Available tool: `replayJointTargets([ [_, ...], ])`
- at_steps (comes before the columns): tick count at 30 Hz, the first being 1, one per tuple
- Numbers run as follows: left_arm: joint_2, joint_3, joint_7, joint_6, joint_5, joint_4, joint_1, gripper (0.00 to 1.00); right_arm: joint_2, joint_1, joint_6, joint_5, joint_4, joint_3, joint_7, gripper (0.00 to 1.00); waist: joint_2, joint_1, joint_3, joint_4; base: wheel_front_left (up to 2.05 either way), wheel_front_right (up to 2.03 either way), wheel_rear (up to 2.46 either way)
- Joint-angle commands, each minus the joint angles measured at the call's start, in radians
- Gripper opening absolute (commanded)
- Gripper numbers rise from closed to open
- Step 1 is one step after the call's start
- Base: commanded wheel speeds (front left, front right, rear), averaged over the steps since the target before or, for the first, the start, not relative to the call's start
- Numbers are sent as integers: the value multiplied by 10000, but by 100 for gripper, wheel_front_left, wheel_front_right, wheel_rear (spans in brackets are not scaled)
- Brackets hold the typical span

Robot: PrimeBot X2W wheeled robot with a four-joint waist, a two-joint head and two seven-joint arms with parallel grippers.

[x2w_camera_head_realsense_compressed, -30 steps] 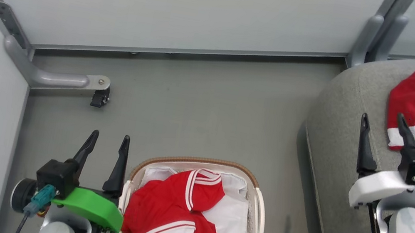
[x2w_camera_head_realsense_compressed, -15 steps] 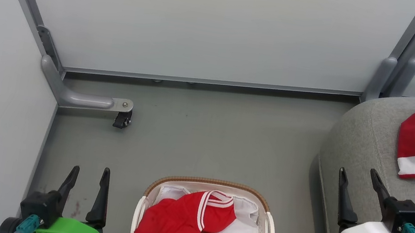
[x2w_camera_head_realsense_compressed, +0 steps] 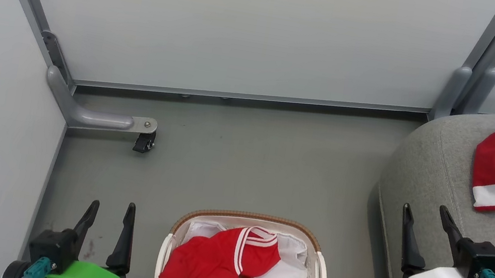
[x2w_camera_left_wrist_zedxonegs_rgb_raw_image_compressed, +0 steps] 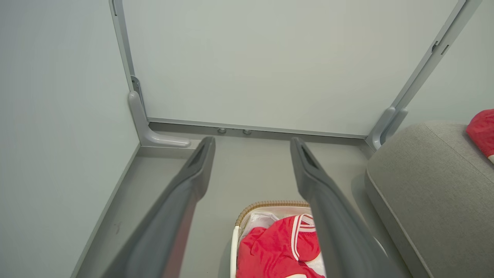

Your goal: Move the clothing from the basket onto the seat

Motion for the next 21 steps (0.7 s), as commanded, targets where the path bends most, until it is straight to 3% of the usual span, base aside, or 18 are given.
replayJointTargets([
  [1, 7, -16, -5, -27, -38, 37, -30, 100, -39, 69, -14, 61, 29, 16, -3, 100, 0, 1, 6, 4, 0, 0, 0],
  [21, 7, -306, -5, -41, 54, 79, -389, 100, -39, -83, -14, 166, -17, 103, -3, 100, 0, 1, 280, 73, 0, 0, 0],
])
